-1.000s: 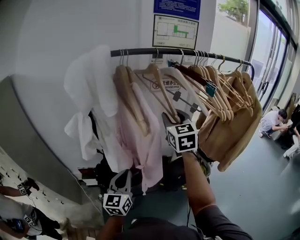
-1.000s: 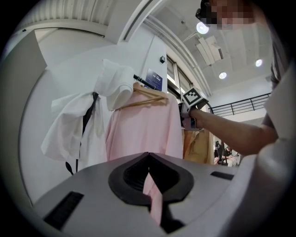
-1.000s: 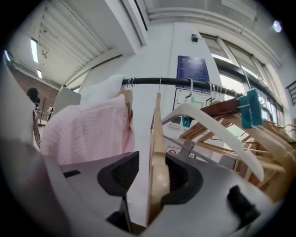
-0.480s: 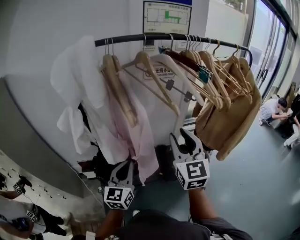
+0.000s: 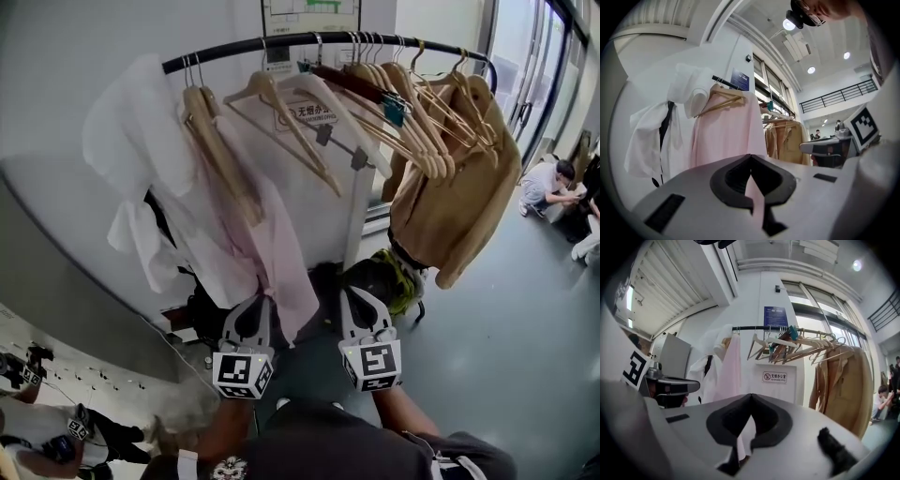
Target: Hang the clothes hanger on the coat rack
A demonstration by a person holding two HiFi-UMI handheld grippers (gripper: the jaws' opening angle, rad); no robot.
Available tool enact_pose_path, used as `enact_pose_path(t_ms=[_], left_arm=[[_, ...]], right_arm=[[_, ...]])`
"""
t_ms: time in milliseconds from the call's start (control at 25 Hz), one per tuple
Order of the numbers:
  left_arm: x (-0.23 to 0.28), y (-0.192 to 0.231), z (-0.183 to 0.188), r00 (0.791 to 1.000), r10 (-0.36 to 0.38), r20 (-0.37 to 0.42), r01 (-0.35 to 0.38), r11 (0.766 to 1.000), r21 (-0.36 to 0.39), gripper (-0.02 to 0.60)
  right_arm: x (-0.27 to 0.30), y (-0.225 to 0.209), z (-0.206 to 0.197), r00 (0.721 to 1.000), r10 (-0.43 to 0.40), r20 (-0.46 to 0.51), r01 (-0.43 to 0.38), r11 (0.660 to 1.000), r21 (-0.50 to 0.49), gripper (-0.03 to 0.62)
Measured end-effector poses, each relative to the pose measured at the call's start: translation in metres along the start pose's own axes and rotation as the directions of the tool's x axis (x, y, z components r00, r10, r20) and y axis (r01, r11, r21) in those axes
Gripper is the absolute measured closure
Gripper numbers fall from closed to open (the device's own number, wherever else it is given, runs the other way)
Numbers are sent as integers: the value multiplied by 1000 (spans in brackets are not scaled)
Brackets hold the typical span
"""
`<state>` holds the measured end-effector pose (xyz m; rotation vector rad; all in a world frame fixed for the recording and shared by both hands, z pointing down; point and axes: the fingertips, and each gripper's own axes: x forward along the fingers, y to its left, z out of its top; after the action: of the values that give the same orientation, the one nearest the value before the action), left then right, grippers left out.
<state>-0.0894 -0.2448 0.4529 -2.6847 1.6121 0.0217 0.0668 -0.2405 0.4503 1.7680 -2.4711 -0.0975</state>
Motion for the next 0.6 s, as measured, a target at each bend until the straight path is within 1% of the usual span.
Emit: enact_pose_path(t_ms=[160, 320, 600], left_arm=[[-1, -10, -2, 1000, -27, -10, 27, 1000, 8, 572], [-2, -13, -1, 999, -38, -3, 38, 999, 12, 572], [-4, -15, 1, 999, -41, 1, 41, 999, 21, 572]], right_arm=[[-7, 2, -13, 1000, -15, -18, 15, 1000, 16, 580], [-7, 0, -10, 999, -31, -5, 31, 999, 10, 580], [-7, 1, -6, 999, -32, 8, 32, 999, 9, 580]])
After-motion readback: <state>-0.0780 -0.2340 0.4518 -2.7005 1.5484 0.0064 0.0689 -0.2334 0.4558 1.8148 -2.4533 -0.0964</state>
